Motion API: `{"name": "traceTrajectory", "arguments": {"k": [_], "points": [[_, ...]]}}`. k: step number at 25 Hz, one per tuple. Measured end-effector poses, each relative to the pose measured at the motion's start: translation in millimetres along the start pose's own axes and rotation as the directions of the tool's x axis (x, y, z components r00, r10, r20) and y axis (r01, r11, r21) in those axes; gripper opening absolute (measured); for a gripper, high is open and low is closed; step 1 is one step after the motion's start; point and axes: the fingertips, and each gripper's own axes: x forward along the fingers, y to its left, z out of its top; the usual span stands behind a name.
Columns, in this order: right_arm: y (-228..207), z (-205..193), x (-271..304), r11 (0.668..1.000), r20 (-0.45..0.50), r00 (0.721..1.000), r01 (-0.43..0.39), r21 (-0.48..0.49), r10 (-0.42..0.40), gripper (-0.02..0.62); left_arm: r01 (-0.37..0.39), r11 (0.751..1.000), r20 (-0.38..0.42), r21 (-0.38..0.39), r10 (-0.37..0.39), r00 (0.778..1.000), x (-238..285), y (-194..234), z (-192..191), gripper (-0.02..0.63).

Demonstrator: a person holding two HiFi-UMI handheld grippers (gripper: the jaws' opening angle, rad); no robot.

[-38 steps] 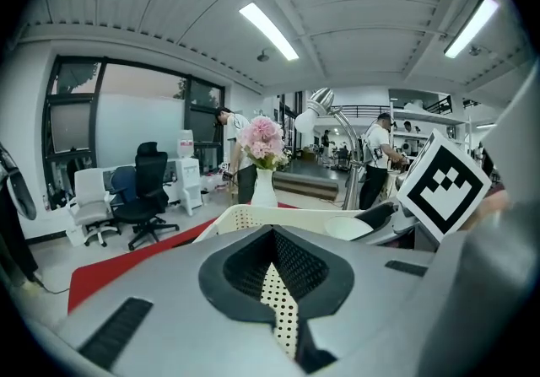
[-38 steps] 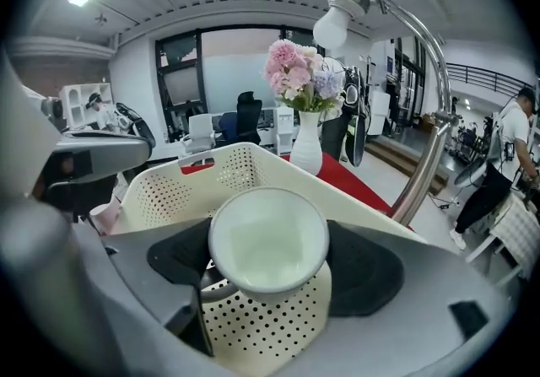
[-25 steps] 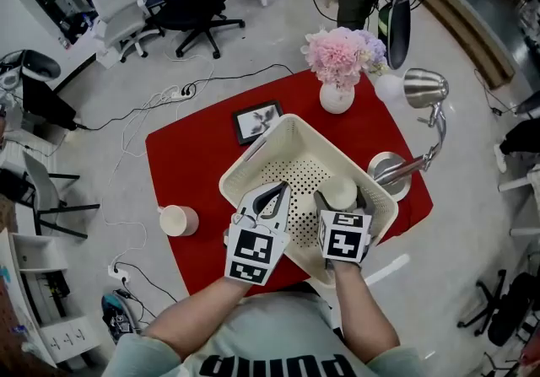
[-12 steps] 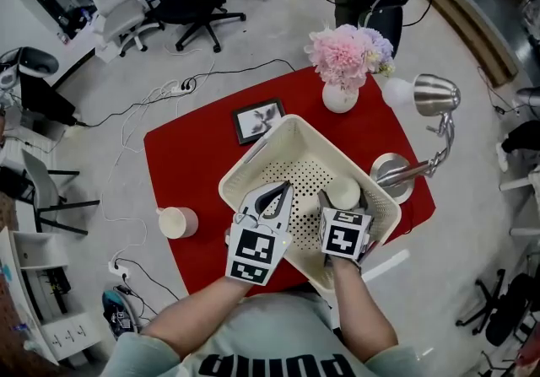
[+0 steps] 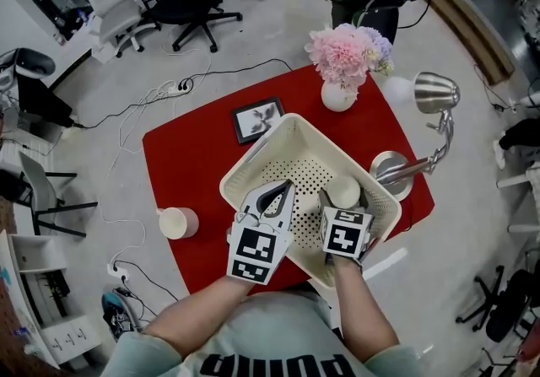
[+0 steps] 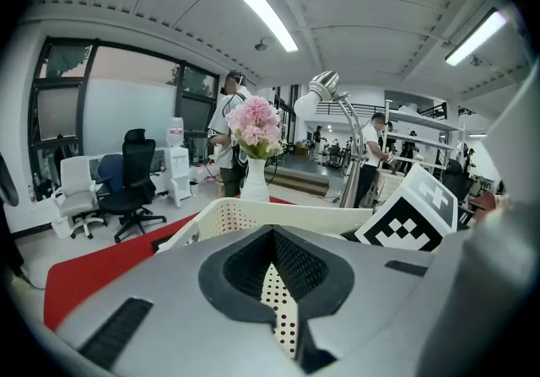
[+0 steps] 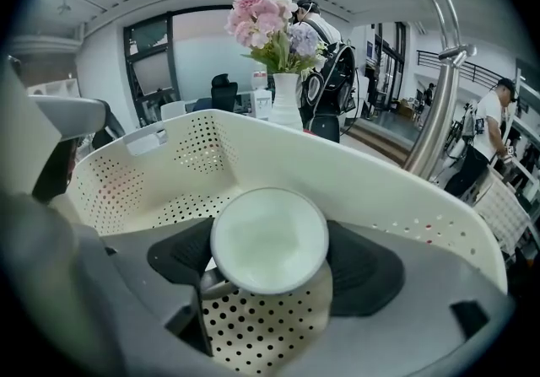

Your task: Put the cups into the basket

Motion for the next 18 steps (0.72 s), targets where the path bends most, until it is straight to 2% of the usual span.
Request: {"name": "traceTrajectory", "arguments": {"k": [14,18], "points": [[10,41,-50,0.999,0.134,0.991,0.005,-0.032,-0.001,0.387,-0.002,1.000,0.054,-0.005,0.003,0.999,-21,1,10,0.005],[20,45,-68,0.999,0.165,0.986,-0.017,-0.044,0.024,0.387,-0.012,1.000,0.067,-0.007,0.013,0.998,-31,1,9,0.005]]}}
